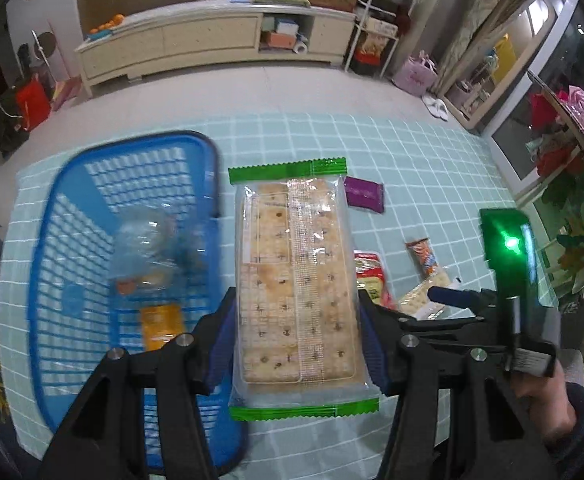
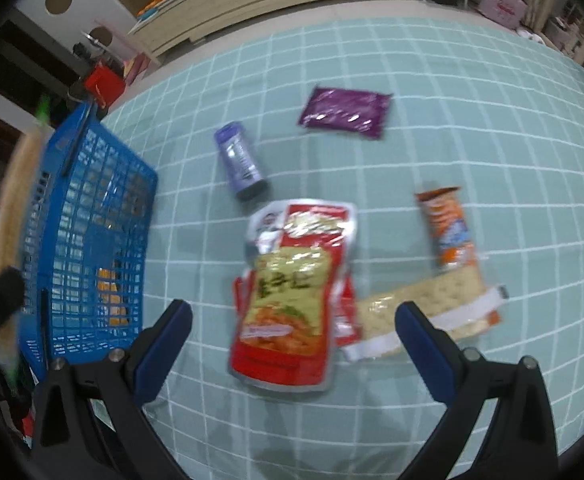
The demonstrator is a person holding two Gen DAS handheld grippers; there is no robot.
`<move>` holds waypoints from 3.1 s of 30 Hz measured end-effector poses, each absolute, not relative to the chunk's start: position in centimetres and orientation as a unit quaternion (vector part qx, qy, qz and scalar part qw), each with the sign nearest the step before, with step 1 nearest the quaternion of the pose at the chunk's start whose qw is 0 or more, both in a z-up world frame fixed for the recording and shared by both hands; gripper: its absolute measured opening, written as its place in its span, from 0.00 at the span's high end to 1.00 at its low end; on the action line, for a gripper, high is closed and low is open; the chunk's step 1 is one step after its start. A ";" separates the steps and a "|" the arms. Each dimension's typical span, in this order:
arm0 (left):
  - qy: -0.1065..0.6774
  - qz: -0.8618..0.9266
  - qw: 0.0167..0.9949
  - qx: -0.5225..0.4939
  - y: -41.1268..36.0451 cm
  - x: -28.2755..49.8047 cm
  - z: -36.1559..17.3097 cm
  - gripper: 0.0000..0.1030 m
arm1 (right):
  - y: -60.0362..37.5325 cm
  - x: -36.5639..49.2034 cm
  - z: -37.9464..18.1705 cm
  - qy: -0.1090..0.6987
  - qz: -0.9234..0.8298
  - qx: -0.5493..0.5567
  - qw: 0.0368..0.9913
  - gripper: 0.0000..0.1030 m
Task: Organize snacks
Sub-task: 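Lower the cracker pack into the basket with the left tool while the right tool grasps the red-and-yellow pouch, then carry the red-and-yellow pouch into the basket with the right tool and open it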
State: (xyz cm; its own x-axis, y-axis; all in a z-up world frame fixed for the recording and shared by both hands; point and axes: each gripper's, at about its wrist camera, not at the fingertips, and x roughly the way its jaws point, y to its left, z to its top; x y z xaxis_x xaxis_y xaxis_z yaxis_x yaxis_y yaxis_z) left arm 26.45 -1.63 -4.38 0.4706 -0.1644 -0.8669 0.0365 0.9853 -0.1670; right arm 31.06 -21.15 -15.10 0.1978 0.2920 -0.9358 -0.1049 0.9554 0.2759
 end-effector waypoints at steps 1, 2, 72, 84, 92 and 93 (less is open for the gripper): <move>0.509 -0.055 0.857 -0.060 -1.1 26.4 -4.1 0.48 | -20.7 31.1 -15.4 0.622 0.130 0.074 0.769 0.01; 0.505 -0.051 0.860 -0.059 -0.5 26.1 -4.0 0.48 | -20.1 31.2 -15.7 0.624 0.127 0.069 0.768 0.01; 0.479 0.020 0.871 -0.108 14.9 18.1 -3.4 0.40 | -4.1 26.7 -2.0 0.518 0.223 -0.045 0.824 0.60; 0.475 0.029 0.871 -0.120 18.1 17.8 -4.4 0.40 | 2.4 27.7 -4.7 0.549 0.229 -0.079 0.800 0.60; 0.480 0.031 0.867 -0.128 19.6 18.8 -5.5 0.40 | 3.6 30.2 -6.7 0.559 0.187 -0.114 0.800 0.59; 0.481 0.028 0.867 -0.128 19.7 19.1 -5.6 0.40 | 3.7 30.4 -6.9 0.561 0.185 -0.116 0.799 0.59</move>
State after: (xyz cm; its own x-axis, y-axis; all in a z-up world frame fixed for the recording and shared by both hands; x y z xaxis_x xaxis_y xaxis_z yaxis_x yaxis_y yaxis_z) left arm 19.07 19.69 -5.60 0.5360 -0.0735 -0.8410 -0.1721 0.9658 -0.1942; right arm 30.43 3.67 -6.87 0.3026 0.1656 -0.9386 -0.4262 0.9043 0.0221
